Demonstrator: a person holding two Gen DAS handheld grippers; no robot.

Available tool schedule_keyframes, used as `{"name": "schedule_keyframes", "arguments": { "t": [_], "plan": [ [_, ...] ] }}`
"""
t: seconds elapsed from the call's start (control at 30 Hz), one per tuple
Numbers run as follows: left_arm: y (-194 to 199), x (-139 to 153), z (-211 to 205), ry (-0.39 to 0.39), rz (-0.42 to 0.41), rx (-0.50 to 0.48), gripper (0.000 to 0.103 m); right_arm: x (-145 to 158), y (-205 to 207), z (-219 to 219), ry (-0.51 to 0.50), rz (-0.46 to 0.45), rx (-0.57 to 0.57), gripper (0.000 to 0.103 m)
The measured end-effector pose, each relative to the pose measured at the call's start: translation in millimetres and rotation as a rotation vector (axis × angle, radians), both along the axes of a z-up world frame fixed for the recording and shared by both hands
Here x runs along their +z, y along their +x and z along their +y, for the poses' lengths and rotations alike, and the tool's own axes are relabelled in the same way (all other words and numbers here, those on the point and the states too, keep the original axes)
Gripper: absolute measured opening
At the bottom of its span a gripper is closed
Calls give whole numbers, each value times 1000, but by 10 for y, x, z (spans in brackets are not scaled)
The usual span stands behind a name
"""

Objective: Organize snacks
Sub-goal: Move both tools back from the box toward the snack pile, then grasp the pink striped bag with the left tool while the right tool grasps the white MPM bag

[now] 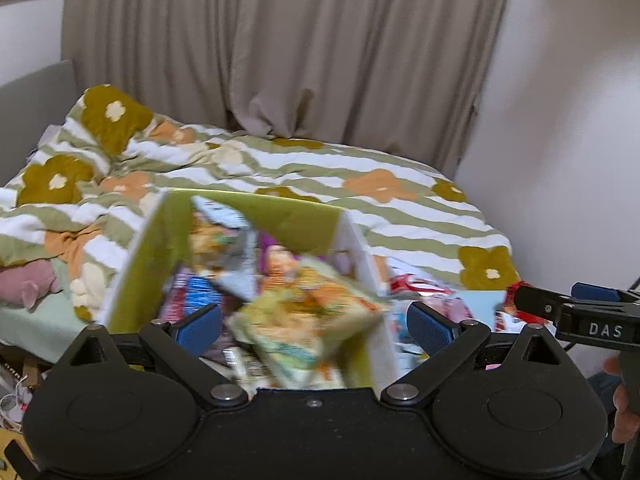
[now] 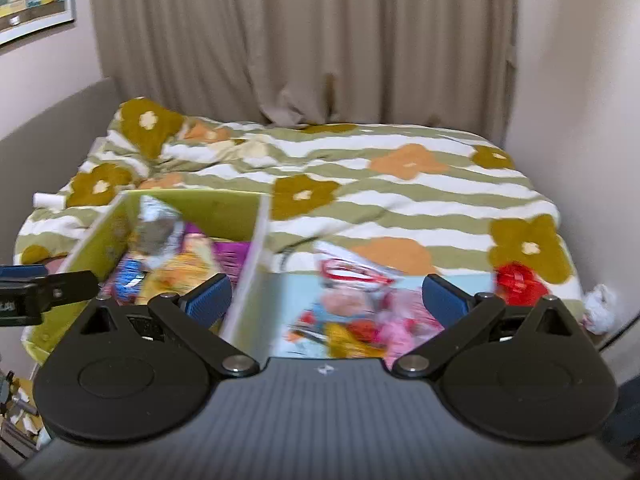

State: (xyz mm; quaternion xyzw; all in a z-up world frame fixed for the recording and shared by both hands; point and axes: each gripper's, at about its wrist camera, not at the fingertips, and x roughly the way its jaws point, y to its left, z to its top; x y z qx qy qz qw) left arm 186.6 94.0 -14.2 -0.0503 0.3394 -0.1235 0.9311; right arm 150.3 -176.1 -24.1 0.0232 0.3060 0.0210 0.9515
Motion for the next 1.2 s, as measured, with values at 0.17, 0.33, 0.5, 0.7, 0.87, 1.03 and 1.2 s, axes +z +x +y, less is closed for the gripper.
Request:
{"name": "schedule_keyframes", "arguments": {
  "t": [0.17,0.33,0.5,0.7,0.87,1.03,1.2],
  "plan": [
    [-72,-9,-599,3,1,-4,100,-85,-38,-625,12,36,-29,103],
    [-101,-99,-1196,29,16,-28,100,-224,-23,-1263,33,92,-50,103],
    [-114,-278,-1729,55,24,-62,100,-421,35,-1784,75,139,-37,103],
    [-64,-595,-2276,129,49,-138,100,-603,176,-2188,119,189,-12,103],
    [26,-895,-2585,227,84,-208,98,-783,357,-2323,150,242,5,103],
    [143,-1177,-2762,314,103,-260,95,-1008,521,-2316,221,287,0,103],
    [255,-1369,-2865,380,106,-292,95,-1229,655,-2278,290,340,-50,103]
  ]
}}
